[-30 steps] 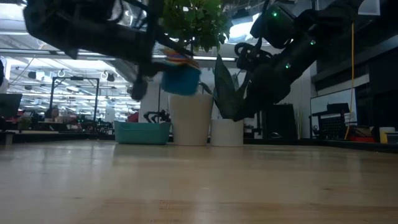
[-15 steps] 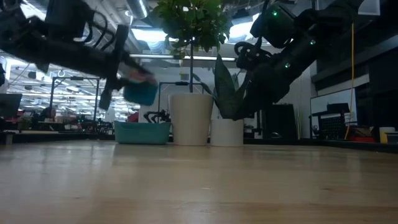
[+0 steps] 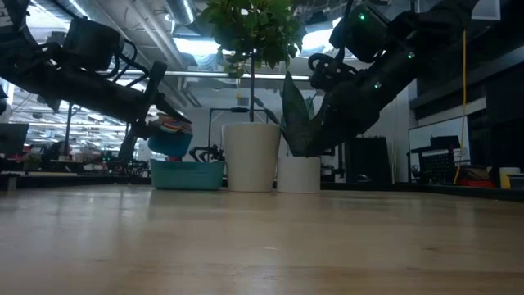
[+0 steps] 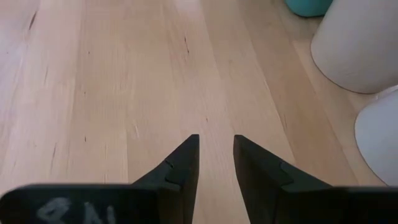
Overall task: Nest measuring cups in basket
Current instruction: Put the stacked measuring cup into the blue bin
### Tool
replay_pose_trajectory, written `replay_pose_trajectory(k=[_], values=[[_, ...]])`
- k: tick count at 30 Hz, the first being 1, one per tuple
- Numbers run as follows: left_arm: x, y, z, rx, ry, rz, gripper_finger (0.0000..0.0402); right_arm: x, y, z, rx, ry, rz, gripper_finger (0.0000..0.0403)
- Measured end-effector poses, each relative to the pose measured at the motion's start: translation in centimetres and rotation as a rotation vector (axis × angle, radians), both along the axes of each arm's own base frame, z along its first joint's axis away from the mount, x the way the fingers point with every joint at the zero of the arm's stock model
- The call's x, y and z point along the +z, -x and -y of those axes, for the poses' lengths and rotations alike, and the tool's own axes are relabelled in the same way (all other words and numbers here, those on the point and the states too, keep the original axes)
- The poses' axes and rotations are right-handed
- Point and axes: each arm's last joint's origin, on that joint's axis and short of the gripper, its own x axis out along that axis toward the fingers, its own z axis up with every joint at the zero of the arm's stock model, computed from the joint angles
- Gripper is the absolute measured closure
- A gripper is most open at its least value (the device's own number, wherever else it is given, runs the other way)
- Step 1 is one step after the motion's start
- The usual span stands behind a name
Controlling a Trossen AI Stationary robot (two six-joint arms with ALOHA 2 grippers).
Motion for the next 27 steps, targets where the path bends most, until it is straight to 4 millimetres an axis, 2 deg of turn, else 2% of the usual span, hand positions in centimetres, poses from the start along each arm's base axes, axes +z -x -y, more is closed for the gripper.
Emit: replay_pose_trajectory(k=[15, 27], values=[[0.0, -0.3, 0.9, -0.054, -0.019, -0.011, 0.0319, 0.2, -0.2, 0.0, 0.000, 0.001, 0.032, 0.0299], [0.3, -0.7, 1.4, -0.018, -0.029, -0.004, 0.0319, 0.3, -0.3, 0.0, 0.000, 0.001, 0.048, 0.0299]])
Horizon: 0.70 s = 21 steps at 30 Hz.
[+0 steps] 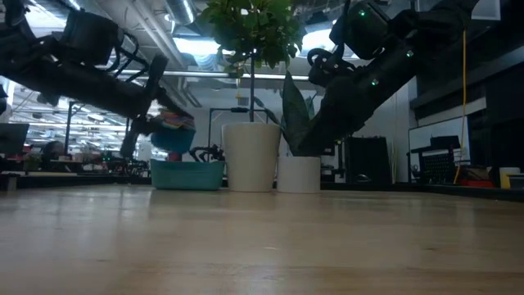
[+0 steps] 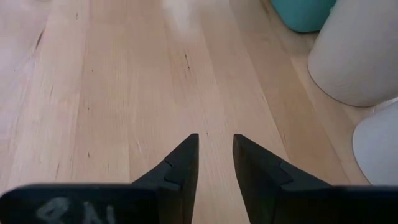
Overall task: Nest measuring cups in basket
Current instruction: Put the stacked measuring cup into the blue bin
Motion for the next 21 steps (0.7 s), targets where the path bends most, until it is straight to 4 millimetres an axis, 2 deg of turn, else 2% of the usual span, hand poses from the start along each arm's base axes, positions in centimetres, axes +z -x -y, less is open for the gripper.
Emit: replay_pose_trajectory(k=[5, 21], values=[[1.0, -1.4, 0.0, -0.019, -0.027, 0.011, 0.0319, 0.0, 0.0, 0.0, 0.000, 0.000, 0.000, 0.0299], [-1.7, -2.2, -1.6, 0.031, 0.060, -0.071, 0.0319, 0.0, 0.0, 0.0, 0.001, -0.001, 0.000, 0.0299]])
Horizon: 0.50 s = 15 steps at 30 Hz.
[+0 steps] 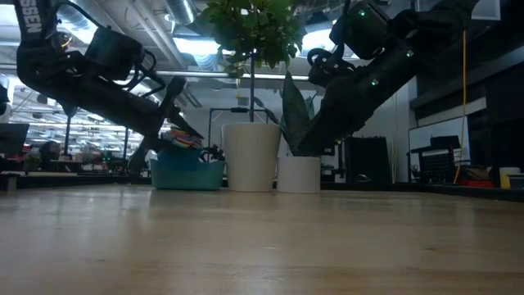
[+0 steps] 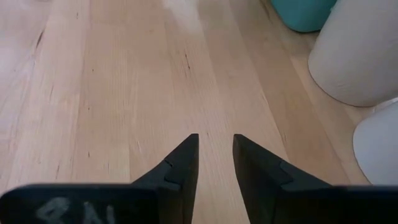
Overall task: Nest measuring cups in basket
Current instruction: Put the stacked measuring cup into the blue bin
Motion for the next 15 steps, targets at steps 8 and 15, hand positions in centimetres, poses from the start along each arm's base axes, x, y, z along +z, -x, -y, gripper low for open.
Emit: replay_pose_trajectory(k=[8, 15], values=[[-0.34, 0.09, -0.52, 0.030, 0.019, -0.002, 0.0319, 0.00, 0.00, -0.01, 0.000, 0.000, 0.000, 0.0299], [-0.35, 0.09, -0.52, 0.030, 0.021, -0.002, 0.0319, 0.00, 0.00, 0.00, 0.000, 0.000, 0.000, 0.0299]])
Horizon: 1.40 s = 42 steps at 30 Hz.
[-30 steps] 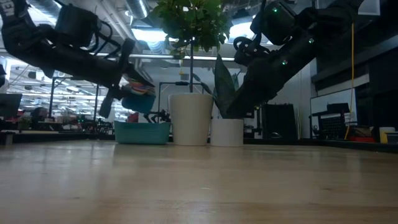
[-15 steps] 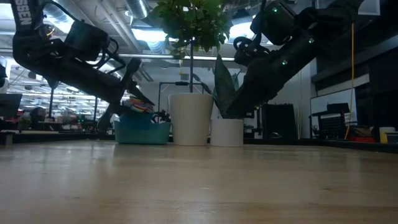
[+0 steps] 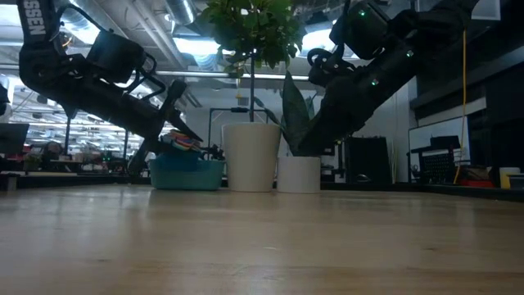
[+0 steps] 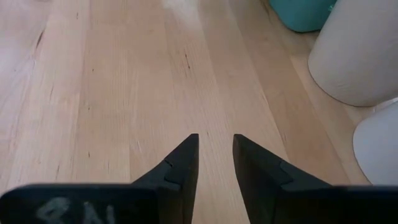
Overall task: Nest measuring cups in basket
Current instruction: Put the stacked measuring cup into the blue bin
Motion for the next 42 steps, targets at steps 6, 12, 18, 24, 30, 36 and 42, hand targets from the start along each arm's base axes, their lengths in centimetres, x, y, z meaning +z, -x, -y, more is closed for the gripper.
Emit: replay_pose_trajectory(k=[6, 12, 18, 24, 30, 36, 42], values=[[-0.01, 0.02, -0.03, 0.018, 0.015, 0.010, 0.0310, 0.00, 0.00, -0.01, 0.001, 0.000, 0.000, 0.0299], [-0.02, 0.07, -0.09, 0.043, 0.009, 0.007, 0.0303, 0.00, 0.00, -0.01, 0.001, 0.000, 0.000, 0.0299], [-0.02, 0.13, -0.24, 0.050, 0.010, 0.007, 0.0302, 0.00, 0.00, 0.00, 0.000, 0.000, 0.000, 0.0299], [-0.02, 0.26, -0.62, 0.061, 0.012, 0.008, 0.0290, 0.00, 0.00, -0.01, 0.001, 0.000, 0.000, 0.0299], [-0.02, 0.27, -0.65, 0.060, 0.013, 0.008, 0.0275, -0.01, 0.00, -0.01, 0.001, 0.000, -0.001, 0.0299], [-0.01, 0.27, -0.65, 0.061, 0.013, 0.009, 0.0273, -0.01, 0.01, 0.00, 0.000, 0.000, -0.001, 0.0299], [-0.01, 0.27, -0.65, 0.061, 0.013, 0.009, 0.0273, -0.01, 0.01, 0.00, 0.000, 0.000, -0.001, 0.0299]])
